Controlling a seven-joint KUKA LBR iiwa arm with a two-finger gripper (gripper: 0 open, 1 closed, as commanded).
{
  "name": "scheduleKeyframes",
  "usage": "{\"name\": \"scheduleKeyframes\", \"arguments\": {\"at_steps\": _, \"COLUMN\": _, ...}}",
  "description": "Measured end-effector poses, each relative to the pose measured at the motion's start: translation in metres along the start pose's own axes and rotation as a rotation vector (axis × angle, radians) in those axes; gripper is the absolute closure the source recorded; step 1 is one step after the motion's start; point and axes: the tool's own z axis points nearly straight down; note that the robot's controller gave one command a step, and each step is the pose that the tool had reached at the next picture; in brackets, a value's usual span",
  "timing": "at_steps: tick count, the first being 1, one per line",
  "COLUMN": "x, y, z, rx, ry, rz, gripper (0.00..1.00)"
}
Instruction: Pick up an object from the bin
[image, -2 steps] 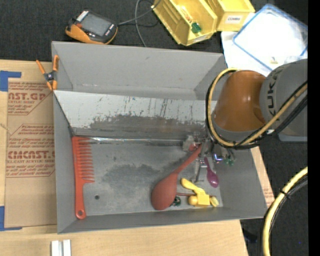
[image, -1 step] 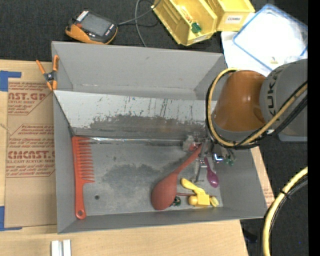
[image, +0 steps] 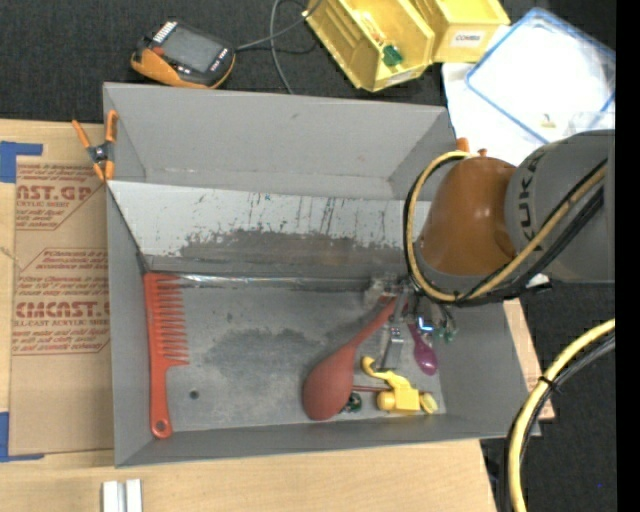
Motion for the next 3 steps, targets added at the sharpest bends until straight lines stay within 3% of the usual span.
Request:
{"name": "scheduleKeyframes", "arguments": {"at_steps": 1, "x": 0.004, "y": 0.004, "z": 0.008, "rx": 0.001, "ry": -0.002, "rz": -0.01, "gripper": 0.0}}
{"name": "scheduleKeyframes", "arguments": {"at_steps": 2, "x": -0.023, "y": 0.013, "z": 0.016, "rx": -0.001, "ry": -0.001, "rz": 0.038, "gripper": 1.0}}
{"name": "scheduleKeyframes", "arguments": {"at_steps": 3, "x": -0.023, "y": 0.013, "z": 0.016, "rx": 0.0, "ry": -0.001, "rz": 0.038, "gripper": 1.0}}
